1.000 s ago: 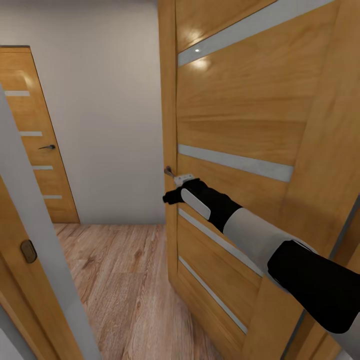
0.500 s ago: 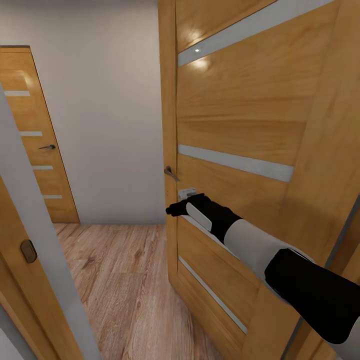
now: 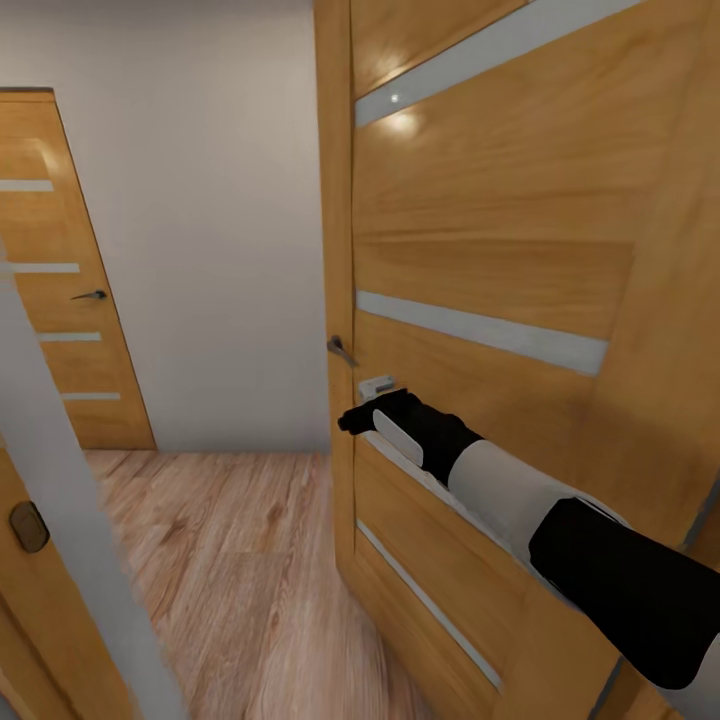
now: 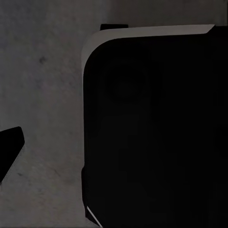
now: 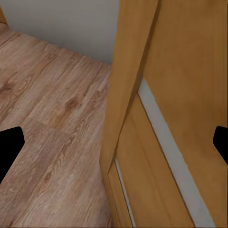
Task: Move the two storage containers from the living room to the garage. In the garage, place one container on the floor and stack the other container on top of it (either order is fine).
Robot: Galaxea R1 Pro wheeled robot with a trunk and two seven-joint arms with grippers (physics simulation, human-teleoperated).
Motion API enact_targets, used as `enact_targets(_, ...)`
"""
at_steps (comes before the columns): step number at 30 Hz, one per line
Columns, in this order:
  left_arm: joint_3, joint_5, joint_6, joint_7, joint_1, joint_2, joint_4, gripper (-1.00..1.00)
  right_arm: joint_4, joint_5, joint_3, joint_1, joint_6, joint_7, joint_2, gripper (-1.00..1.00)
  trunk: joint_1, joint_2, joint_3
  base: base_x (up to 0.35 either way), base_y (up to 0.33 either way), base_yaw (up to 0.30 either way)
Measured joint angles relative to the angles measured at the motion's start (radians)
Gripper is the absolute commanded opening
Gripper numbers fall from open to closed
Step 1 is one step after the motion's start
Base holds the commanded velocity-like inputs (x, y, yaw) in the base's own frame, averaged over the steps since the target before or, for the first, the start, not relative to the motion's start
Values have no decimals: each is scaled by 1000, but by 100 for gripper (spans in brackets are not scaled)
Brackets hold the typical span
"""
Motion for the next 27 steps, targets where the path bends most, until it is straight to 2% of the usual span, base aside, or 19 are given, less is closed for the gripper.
enact_targets(3, 0, 0, 0, -1, 0, 0, 0, 100, 0, 8, 1, 0, 2, -10, 0, 100, 0, 0, 0, 194, 0, 0)
enact_targets(5, 0, 0, 0, 0, 0, 0, 0, 100, -2, 32, 1, 0, 4, -31, 0, 100, 0, 0, 0, 68, 0, 0)
enact_targets(7, 1, 0, 0, 0, 0, -1, 0, 100, -7, 69, 2, 2, 6, -69, 0, 100, 0, 0, 0, 30, 0, 0)
enact_targets(10, 1, 0, 0, 0, 0, -1, 0, 100, -10, 96, 7, 13, 9, -116, 0, 100, 0, 0, 0, 13, 0, 0)
enact_targets(12, 1, 0, 0, 0, 0, -1, 0, 100, -12, 109, 31, 34, 20, -166, 0, 100, 1, 0, 0, 4, 0, 0)
enact_targets(13, 1, 0, 0, 0, 0, -1, 0, 100, -13, 111, 56, 46, 27, -198, 0, 100, 1, 0, 0, 2, 0, 0)
enact_targets(17, 1, 0, 0, 1, 0, -1, 1, 100, -19, 108, 112, 60, 33, -239, 0, 100, 0, 0, 0, 0, 0, 0)
enact_targets(22, 1, 0, 0, 2, 0, -1, 0, 100, -22, 107, 139, 62, 49, -256, 0, 100, 0, 0, 0, 0, 0, 0)
enact_targets(27, 0, 0, 0, 2, 0, -1, 0, 100, -29, 86, 144, 63, 56, -298, 0, 100, 1, 0, 0, 0, 0, 0)
